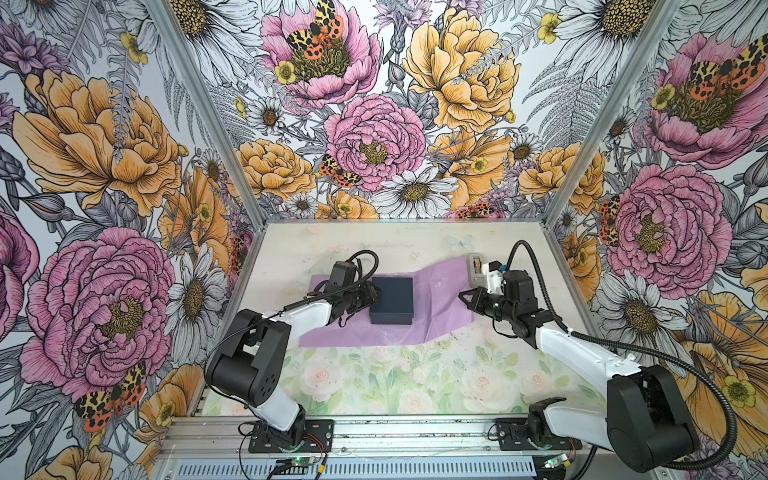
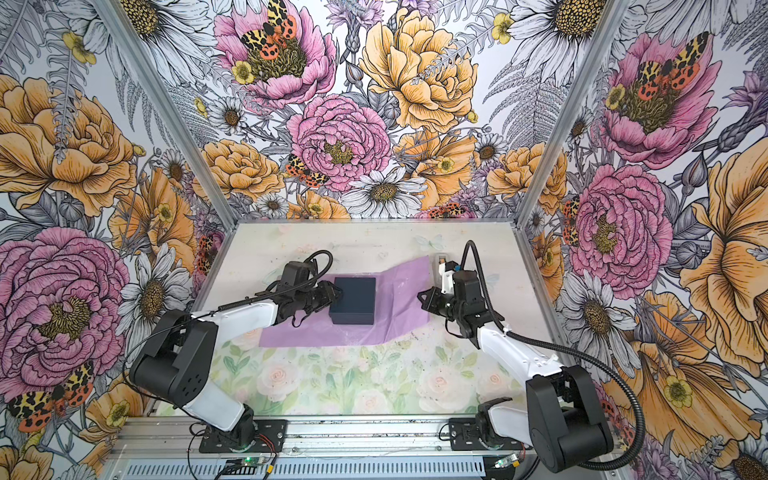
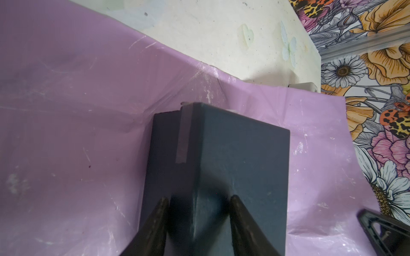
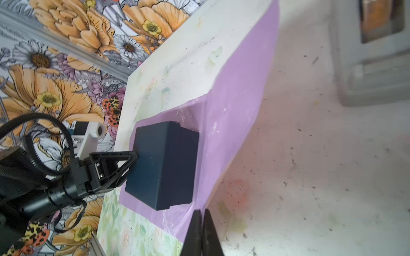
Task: Wrap the gift box in paper
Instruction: 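Lift the paper edge with the right gripper and fold it over the box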
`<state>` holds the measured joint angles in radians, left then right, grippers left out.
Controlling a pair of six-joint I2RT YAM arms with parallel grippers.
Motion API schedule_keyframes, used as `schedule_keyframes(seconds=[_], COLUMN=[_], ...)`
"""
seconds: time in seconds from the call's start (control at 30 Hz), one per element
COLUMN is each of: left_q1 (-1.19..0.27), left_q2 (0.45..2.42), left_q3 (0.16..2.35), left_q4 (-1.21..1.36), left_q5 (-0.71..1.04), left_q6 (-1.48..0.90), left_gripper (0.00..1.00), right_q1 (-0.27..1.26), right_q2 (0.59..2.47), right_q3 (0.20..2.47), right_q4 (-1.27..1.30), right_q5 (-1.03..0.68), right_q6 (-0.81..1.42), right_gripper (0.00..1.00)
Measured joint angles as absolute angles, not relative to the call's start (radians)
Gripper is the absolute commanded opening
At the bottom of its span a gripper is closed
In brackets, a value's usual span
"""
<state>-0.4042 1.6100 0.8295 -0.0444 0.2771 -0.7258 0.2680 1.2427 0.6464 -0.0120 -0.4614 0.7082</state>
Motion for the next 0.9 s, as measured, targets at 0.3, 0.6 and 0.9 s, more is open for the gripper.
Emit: schedule_keyframes(seconds=[0.3,0.6,0.9], left_q1=[-0.489,-0.495,-0.470], left_q2=[1.665,1.666,1.647], left_q3=[0.874,0.877,0.877], left_q4=[-0.009,-0.013,-0.046], left_q5=[0.268,0.261,0.262], left_q6=[-0.765,-0.780,-0.780], left_gripper=[0.45,0.48,0.56], right_q1=[0.391,0.511,0.585], right_q2=[1.287,1.435,1.550], right_q3=[0.807,0.942,1.038], right_q4=[-0.046,-0.075,-0.106], right_q5=[-0.461,-0.460,-0.456], right_q6=[0.643,0.580,0.543], right_gripper=[0.00,0.00,0.00])
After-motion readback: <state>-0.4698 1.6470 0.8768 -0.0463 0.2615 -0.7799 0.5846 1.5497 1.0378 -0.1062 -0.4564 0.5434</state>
